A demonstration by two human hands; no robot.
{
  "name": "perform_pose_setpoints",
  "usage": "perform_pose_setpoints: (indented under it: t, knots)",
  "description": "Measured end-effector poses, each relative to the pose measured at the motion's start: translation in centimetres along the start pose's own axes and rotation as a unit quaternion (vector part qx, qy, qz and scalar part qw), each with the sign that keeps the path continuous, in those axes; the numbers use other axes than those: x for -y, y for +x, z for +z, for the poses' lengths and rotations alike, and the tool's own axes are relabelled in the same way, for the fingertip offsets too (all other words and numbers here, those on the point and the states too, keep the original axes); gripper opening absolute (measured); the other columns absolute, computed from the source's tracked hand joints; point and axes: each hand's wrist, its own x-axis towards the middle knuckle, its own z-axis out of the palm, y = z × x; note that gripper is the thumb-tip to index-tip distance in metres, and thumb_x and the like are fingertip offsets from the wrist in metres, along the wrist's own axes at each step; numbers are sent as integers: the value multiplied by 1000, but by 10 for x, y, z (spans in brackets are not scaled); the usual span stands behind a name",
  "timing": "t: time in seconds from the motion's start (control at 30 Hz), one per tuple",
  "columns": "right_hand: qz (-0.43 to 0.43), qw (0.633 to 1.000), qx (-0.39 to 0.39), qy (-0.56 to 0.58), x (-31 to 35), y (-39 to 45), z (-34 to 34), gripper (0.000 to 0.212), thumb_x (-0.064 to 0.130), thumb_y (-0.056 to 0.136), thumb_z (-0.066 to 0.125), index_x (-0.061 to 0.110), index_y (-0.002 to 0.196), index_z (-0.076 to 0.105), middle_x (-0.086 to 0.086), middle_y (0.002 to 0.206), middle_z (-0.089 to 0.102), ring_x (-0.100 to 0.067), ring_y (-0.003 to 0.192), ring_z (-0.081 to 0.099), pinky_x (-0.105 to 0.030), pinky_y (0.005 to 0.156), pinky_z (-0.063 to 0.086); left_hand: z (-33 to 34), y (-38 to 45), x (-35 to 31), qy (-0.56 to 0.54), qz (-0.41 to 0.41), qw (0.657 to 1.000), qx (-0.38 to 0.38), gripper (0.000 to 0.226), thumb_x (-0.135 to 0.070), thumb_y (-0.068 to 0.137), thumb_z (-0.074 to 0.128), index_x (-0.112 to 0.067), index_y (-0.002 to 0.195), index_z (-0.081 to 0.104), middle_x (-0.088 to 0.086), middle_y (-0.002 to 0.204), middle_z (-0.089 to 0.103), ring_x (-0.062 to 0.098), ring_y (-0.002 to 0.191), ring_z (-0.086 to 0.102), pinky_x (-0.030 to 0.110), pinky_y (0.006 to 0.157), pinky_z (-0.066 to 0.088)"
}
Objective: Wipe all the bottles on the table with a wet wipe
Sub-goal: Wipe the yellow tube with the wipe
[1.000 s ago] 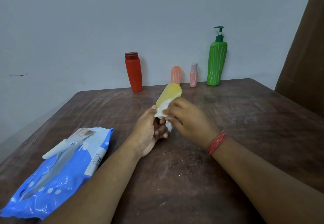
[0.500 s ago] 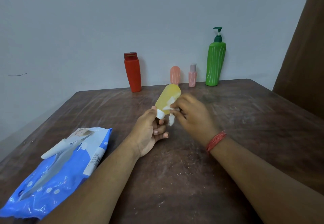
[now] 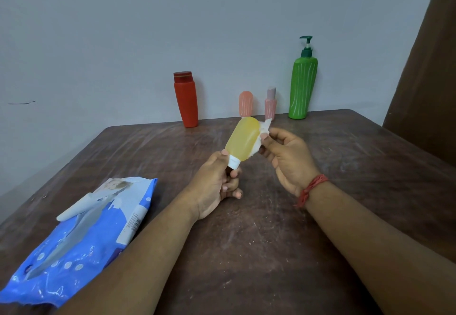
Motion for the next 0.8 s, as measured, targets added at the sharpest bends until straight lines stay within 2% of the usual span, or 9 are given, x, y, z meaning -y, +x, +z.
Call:
perform_pose_setpoints:
  t: [0.1, 0.23, 0.3, 0.4, 0.5, 0.63, 0.73, 0.8]
  knots:
    - [43, 998, 39, -12, -5, -3, 2, 15, 7, 99, 54, 2, 96, 68, -6, 82, 69, -13, 73, 57, -21, 62, 50, -1, 0, -1, -9, 10, 1000, -3, 30, -34, 110, 31, -12, 125, 46, 1, 70, 44, 10, 48, 27, 31, 52, 45]
    - [74, 983, 106, -129, -11, -9, 4, 14, 8, 97, 58, 4, 95, 71, -10, 81, 67, -17, 72, 56, -24, 62, 48, -3, 0, -3, -22, 17, 999, -24, 28, -33, 110, 31, -12, 118, 49, 1, 69, 45, 10, 48, 29, 31, 51, 44]
    - [47, 986, 88, -134, -10, -6, 5, 12, 9, 96, 60, 5, 93, 71, -13, 85, 68, -21, 74, 57, -27, 65, 49, -2, 0, -3, -20, 21, 999, -20, 30, -34, 110, 31, -11, 119, 49, 1, 70, 46, 10, 48, 29, 31, 51, 44]
    - [-13, 998, -13, -59, 3, 3, 2, 11, 8, 96, 60, 5, 90, 70, -13, 87, 69, -24, 79, 60, -32, 72, 53, 2, -1, -3, -1, 12, 1000, 3, 31, -34, 110, 30, -11, 126, 44, 1, 70, 45, 10, 48, 27, 31, 50, 46]
    - [-51, 996, -61, -33, 11, 8, -5, 12, 11, 95, 62, 7, 86, 69, -13, 83, 67, -19, 72, 57, -27, 64, 50, 5, -3, -1, 37, 2, 999, 19, 30, -34, 110, 30, -11, 124, 43, -1, 69, 45, 10, 48, 26, 30, 50, 48]
    - [-23, 997, -39, -66, 6, 4, -5, 15, 17, 95, 63, 10, 83, 70, -7, 75, 67, -16, 67, 52, -24, 59, 45, 4, -4, -2, 34, 3, 999, 7, 28, -35, 109, 32, -12, 121, 45, 0, 69, 43, 10, 49, 26, 30, 50, 49]
    - [3, 999, 4, -44, 6, 3, -6, 21, 22, 92, 64, 13, 74, 70, -5, 73, 63, -13, 66, 53, -23, 59, 44, 1, -5, -1, 17, 3, 1000, -4, 29, -33, 109, 33, -11, 124, 45, 0, 68, 44, 10, 48, 26, 30, 50, 48]
    - [14, 999, 25, -28, 9, 3, -9, 19, 26, 87, 65, 9, 79, 69, -6, 75, 61, -12, 67, 53, -22, 60, 45, 0, -5, -1, 10, 6, 1000, -3, 31, -33, 110, 32, -10, 126, 45, 0, 68, 44, 10, 48, 26, 31, 50, 48]
